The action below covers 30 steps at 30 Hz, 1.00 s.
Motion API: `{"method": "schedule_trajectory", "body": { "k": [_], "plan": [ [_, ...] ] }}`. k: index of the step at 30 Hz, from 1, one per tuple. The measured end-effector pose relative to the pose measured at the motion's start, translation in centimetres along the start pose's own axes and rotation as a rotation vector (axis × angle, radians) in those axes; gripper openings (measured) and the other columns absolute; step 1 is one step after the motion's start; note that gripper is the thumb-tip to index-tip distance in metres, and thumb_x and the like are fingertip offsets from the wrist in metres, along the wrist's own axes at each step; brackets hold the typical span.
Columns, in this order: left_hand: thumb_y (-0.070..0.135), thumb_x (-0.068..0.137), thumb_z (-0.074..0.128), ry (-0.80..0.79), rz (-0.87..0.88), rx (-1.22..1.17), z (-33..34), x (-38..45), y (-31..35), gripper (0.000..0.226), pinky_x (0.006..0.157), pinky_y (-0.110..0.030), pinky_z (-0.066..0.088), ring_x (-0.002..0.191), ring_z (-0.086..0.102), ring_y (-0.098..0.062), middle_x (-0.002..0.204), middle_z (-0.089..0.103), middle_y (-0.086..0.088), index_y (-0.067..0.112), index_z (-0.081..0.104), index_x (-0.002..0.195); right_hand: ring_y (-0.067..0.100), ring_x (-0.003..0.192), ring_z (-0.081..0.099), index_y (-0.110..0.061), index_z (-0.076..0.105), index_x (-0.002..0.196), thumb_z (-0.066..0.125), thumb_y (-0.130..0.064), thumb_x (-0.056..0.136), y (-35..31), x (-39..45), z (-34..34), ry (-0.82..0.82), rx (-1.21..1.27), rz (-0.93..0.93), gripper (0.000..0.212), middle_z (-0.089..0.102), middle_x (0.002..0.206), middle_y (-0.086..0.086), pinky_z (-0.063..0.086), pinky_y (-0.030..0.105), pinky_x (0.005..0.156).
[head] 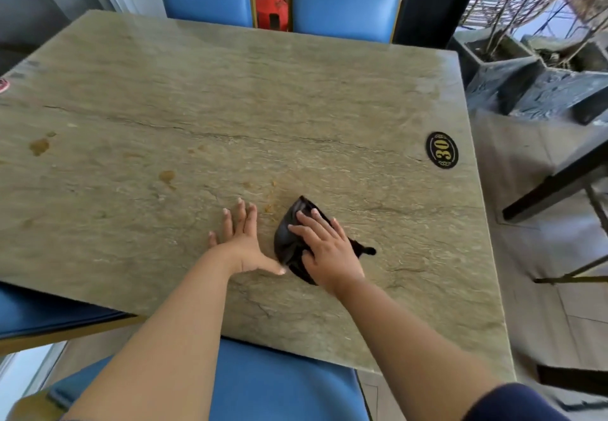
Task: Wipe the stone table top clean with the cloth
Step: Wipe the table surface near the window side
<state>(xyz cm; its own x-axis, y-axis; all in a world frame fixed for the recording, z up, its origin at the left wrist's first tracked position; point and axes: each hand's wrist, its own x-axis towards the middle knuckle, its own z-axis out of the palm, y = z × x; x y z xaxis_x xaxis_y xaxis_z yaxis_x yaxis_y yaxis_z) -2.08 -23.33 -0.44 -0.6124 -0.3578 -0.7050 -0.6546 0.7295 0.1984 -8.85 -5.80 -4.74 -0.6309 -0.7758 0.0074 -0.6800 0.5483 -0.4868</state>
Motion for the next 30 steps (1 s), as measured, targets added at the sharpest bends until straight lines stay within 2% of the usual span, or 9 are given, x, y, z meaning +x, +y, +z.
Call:
{"method": "schedule_trajectory", "body": {
  "k": [3, 5, 7, 12, 15, 19, 23, 26, 30],
  "plan": [
    [0.056, 0.069, 0.077, 0.034, 0.107, 0.039, -2.1, -0.1, -2.4, 0.122, 0.12, -0.046, 0.006, 0.147, -0.015, -0.028, 0.158, -0.025, 0.01, 0.033, -0.009, 0.153, 0.011, 0.147, -0.006, -0.032, 0.029, 0.146, 0.038, -0.026, 0.092, 0.8, 2.0, -0.3, 0.102, -0.038, 0.221, 0.056, 0.013, 0.16, -0.009, -0.009, 0.035, 0.118],
    [0.047, 0.081, 0.068, 0.301, 0.154, 0.044, -2.8, 0.7, -4.0, 0.084, 0.114, -0.042, 0.027, 0.143, 0.017, -0.026, 0.16, 0.011, 0.01, 0.035, 0.023, 0.151, 0.016, 0.147, -0.012, -0.03, 0.019, 0.15, 0.035, -0.028, 0.095, -0.8, 4.6, 0.1, 0.163, -0.037, 0.486, 0.057, 0.002, 0.161, -0.005, -0.011, 0.04, 0.118],
    [0.036, 0.089, 0.058, 0.54, 0.199, 0.014, -3.3, 1.9, -5.4, 0.058, 0.107, -0.039, 0.036, 0.135, 0.032, -0.021, 0.153, 0.03, 0.009, 0.032, 0.04, 0.144, 0.019, 0.146, -0.017, -0.029, 0.011, 0.152, 0.033, -0.032, 0.097, -2.8, 7.4, 0.9, 0.18, -0.036, 0.637, 0.059, -0.007, 0.161, -0.004, -0.013, 0.043, 0.117],
    [0.02, 0.095, 0.047, 0.589, 0.335, 0.068, -5.2, 5.8, -7.9, 0.053, 0.119, -0.046, 0.012, 0.146, 0.018, -0.021, 0.159, 0.019, 0.004, 0.027, 0.035, 0.147, 0.012, 0.147, -0.009, -0.031, 0.026, 0.147, 0.04, -0.023, 0.092, -6.2, 12.0, 2.7, 0.128, 0.032, 0.415, 0.057, 0.007, 0.16, -0.009, -0.012, 0.036, 0.118],
    [0.028, 0.099, 0.04, 0.626, 0.366, 0.097, -6.0, 7.8, -9.3, 0.053, 0.12, -0.047, 0.01, 0.149, 0.01, -0.018, 0.161, 0.015, 0.004, 0.027, 0.027, 0.15, 0.005, 0.146, 0.002, -0.032, 0.042, 0.139, 0.044, -0.012, 0.087, -6.2, 11.6, 2.9, 0.123, 0.124, 0.264, 0.055, 0.024, 0.156, -0.014, -0.009, 0.028, 0.117],
    [0.043, 0.095, 0.019, 0.701, 0.38, 0.155, -5.2, 9.1, -10.4, 0.059, 0.121, -0.046, 0.006, 0.149, 0.004, -0.014, 0.162, 0.012, 0.006, 0.028, 0.02, 0.152, 0.01, 0.147, -0.002, -0.03, 0.032, 0.145, 0.043, -0.018, 0.09, -3.7, 13.0, 2.1, 0.269, 0.043, 0.539, 0.058, 0.016, 0.159, -0.008, -0.008, 0.033, 0.118],
    [0.044, 0.094, 0.015, 0.716, 0.372, 0.174, -4.9, 9.5, -10.5, 0.061, 0.121, -0.046, 0.005, 0.149, -0.001, -0.012, 0.162, 0.009, 0.006, 0.028, 0.017, 0.153, 0.018, 0.147, -0.013, -0.03, 0.014, 0.152, 0.036, -0.032, 0.095, -2.7, 18.6, 1.3, 0.248, -0.036, 0.759, 0.061, -0.003, 0.161, -0.004, -0.011, 0.04, 0.118],
    [0.044, 0.095, 0.017, 0.719, 0.377, 0.187, -4.9, 9.6, -10.8, 0.061, 0.12, -0.048, 0.01, 0.149, 0.001, -0.013, 0.162, 0.011, 0.004, 0.027, 0.02, 0.153, 0.019, 0.147, -0.013, -0.031, 0.013, 0.152, 0.034, -0.038, 0.094, -3.2, 23.0, 1.4, 0.216, -0.053, 0.747, 0.062, -0.004, 0.161, -0.003, -0.011, 0.042, 0.118],
    [0.042, 0.095, 0.022, 0.734, 0.382, 0.189, -4.8, 9.5, -10.7, 0.063, 0.119, -0.048, 0.015, 0.149, 0.008, -0.015, 0.162, 0.014, 0.0, 0.02, 0.018, 0.154, 0.015, 0.147, -0.01, -0.035, 0.021, 0.149, 0.037, -0.033, 0.092, -5.7, 26.3, 2.7, 0.124, -0.043, 0.468, 0.059, 0.003, 0.161, -0.007, -0.009, 0.039, 0.118]
  ]
}}
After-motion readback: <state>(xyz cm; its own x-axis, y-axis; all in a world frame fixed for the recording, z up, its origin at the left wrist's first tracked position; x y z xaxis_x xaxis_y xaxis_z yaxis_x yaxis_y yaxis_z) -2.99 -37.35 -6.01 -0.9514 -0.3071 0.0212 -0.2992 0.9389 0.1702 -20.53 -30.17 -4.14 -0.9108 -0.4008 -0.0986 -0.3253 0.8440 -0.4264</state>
